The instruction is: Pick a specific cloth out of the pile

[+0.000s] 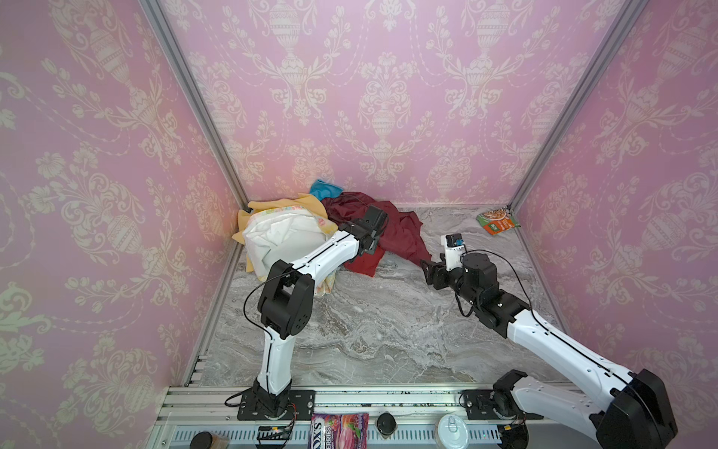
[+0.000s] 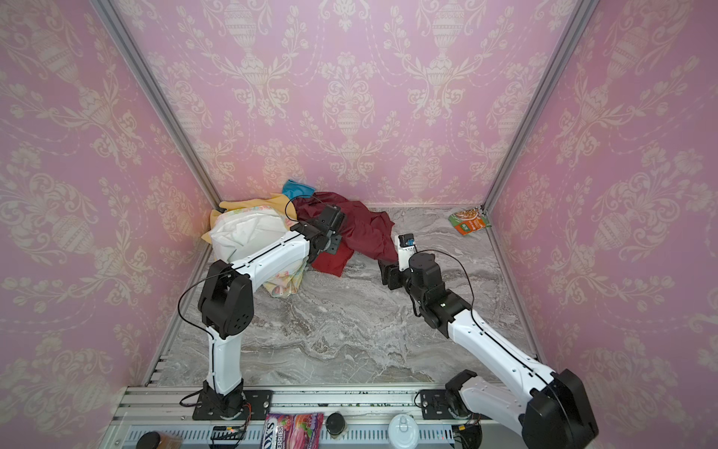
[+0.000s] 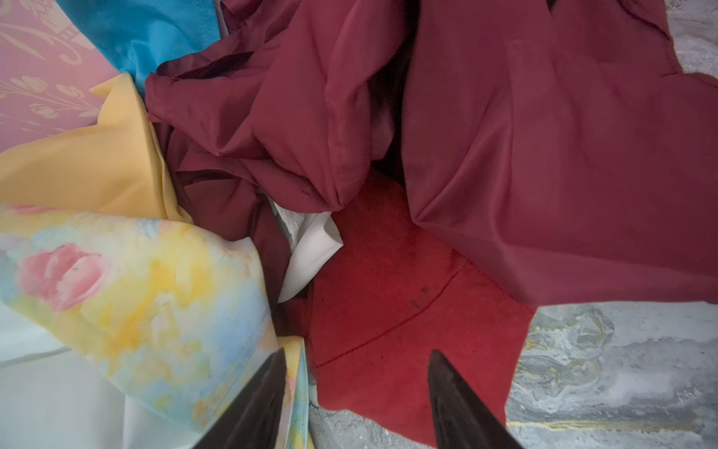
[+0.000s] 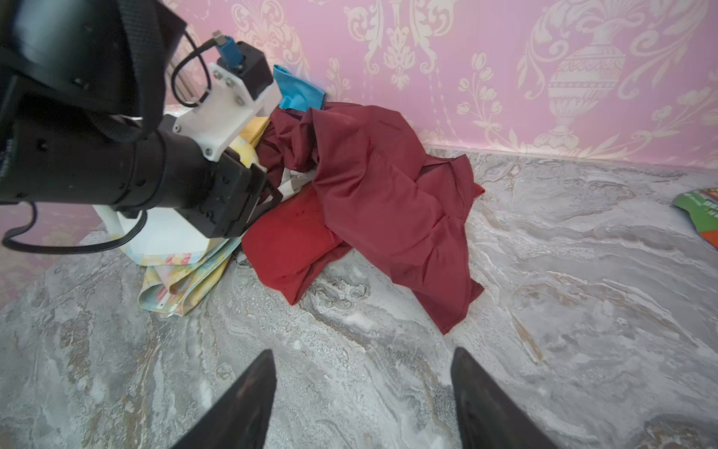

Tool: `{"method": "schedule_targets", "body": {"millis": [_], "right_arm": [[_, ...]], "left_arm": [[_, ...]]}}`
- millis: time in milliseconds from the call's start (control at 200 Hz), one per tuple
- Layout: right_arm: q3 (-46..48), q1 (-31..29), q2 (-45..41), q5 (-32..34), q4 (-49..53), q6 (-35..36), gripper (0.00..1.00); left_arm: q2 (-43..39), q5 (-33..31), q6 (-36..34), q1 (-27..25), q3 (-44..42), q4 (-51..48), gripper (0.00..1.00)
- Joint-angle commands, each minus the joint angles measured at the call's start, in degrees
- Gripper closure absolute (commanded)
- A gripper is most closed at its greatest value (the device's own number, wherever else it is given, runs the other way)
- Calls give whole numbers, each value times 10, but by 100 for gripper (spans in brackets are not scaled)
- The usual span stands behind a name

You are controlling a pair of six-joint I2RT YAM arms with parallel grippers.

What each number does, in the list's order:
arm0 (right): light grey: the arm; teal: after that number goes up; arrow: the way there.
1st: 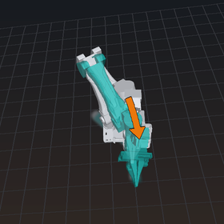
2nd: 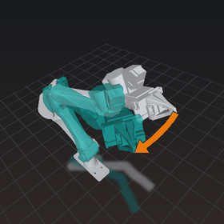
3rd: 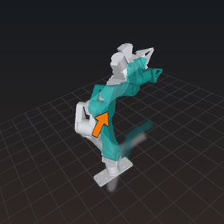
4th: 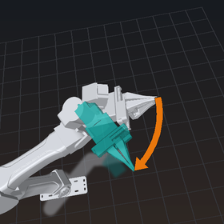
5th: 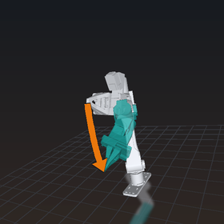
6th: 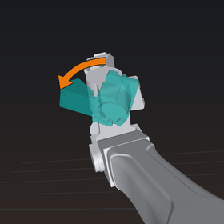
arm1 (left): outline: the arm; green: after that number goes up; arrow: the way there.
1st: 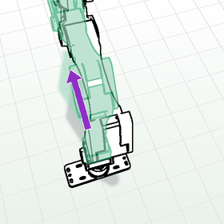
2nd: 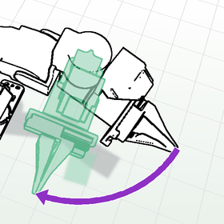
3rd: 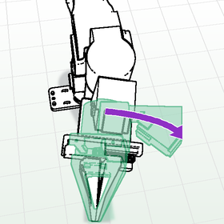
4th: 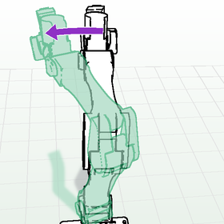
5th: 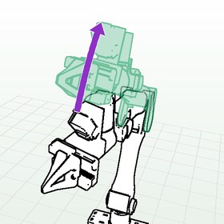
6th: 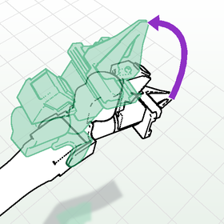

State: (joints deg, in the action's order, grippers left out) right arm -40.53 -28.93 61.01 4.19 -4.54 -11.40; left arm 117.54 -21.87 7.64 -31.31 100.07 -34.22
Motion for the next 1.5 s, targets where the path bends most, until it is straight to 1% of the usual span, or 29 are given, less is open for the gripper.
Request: {"method": "schedule_targets", "body": {"millis": [0,265,340,691,926,1101,1236,1301,1496], "right_arm": [[13,-10,-25,-18,-3,17,30],[16,-26,-49,-11,0,27,34],[16,-31,-52,-8,2,28,35],[10,-72,-38,-3,-1,50,37],[3,-98,-22,12,-11,52,37],[5,-105,-21,20,-17,53,37],[8,-106,-22,25,-19,56,37],[6,-106,-23,26,-16,59,37],[6,-106,-26,31,-15,62,37]], "left_arm": [[19,24,10,22,32,-34,43],[60,64,17,51,62,-25,54],[74,72,16,57,73,-24,61],[132,77,14,75,129,-18,61],[180,66,10,78,185,-32,61],[211,66,11,82,226,-53,62],[218,65,16,88,228,-48,68],[220,66,20,92,227,-48,70],[216,78,24,95,227,-48,81]]}}
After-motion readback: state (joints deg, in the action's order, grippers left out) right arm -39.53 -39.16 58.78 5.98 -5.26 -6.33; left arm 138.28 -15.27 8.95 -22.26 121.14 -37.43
